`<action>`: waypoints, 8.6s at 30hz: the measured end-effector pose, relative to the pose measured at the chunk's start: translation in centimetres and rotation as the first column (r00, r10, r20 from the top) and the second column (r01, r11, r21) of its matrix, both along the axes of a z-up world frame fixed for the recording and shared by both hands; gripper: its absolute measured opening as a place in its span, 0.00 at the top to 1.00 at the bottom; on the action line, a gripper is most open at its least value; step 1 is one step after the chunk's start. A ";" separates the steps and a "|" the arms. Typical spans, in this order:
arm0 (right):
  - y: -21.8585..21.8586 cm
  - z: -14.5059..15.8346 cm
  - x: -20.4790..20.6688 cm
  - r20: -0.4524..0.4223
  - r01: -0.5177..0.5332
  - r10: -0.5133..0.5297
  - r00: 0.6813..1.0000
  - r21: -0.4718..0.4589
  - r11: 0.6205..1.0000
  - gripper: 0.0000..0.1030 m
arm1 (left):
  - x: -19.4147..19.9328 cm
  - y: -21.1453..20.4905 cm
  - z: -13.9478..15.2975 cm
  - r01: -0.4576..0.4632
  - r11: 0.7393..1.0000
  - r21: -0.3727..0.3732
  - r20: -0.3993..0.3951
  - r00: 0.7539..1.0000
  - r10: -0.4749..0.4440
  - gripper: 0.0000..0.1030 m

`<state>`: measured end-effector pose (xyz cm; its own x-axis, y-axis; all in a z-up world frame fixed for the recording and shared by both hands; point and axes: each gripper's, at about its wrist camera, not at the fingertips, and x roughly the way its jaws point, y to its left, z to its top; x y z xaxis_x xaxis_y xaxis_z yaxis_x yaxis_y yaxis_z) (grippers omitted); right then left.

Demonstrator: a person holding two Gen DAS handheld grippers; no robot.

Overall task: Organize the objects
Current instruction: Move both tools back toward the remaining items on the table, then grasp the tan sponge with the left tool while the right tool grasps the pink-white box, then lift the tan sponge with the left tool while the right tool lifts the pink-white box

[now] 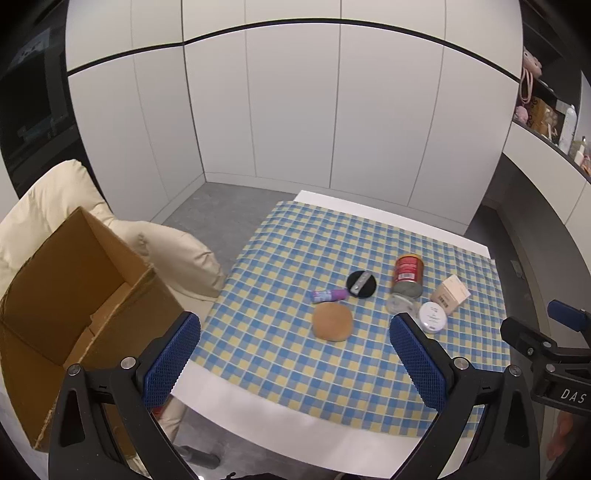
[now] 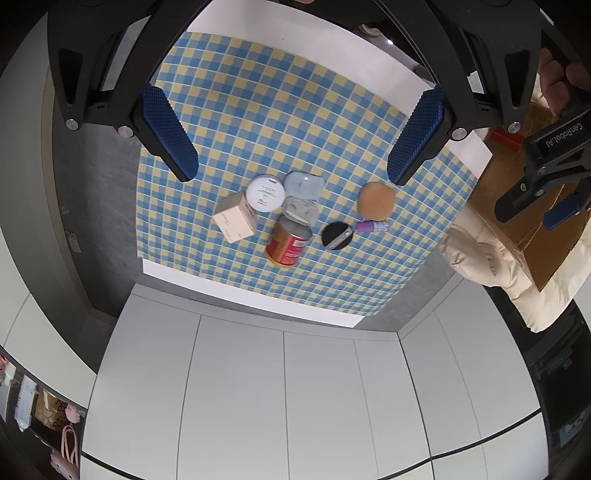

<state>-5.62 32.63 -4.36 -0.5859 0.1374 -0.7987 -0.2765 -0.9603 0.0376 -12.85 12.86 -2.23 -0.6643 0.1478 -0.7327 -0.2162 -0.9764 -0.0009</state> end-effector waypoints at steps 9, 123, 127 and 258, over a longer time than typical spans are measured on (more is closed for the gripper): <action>1.8 0.1 1.3 -0.002 0.036 -0.036 0.999 0.003 0.999 0.00 | 0.5 2.1 0.0 0.032 0.999 0.000 0.003 0.999 -0.032 0.01; 12.0 -17.4 -10.4 0.165 0.007 0.002 0.986 -0.056 0.998 0.56 | -9.7 9.1 -18.7 0.177 0.984 -0.028 0.296 0.942 -0.161 0.40; 12.1 -16.1 -9.7 0.151 0.024 -0.014 0.988 -0.063 0.998 0.57 | -9.5 9.1 -17.3 0.180 0.984 -0.017 0.280 0.945 -0.168 0.40; 0.4 1.2 0.1 -0.062 0.003 -0.007 0.998 -0.073 0.997 0.57 | -0.3 -1.4 0.3 0.087 0.987 0.137 0.005 0.996 -0.088 0.40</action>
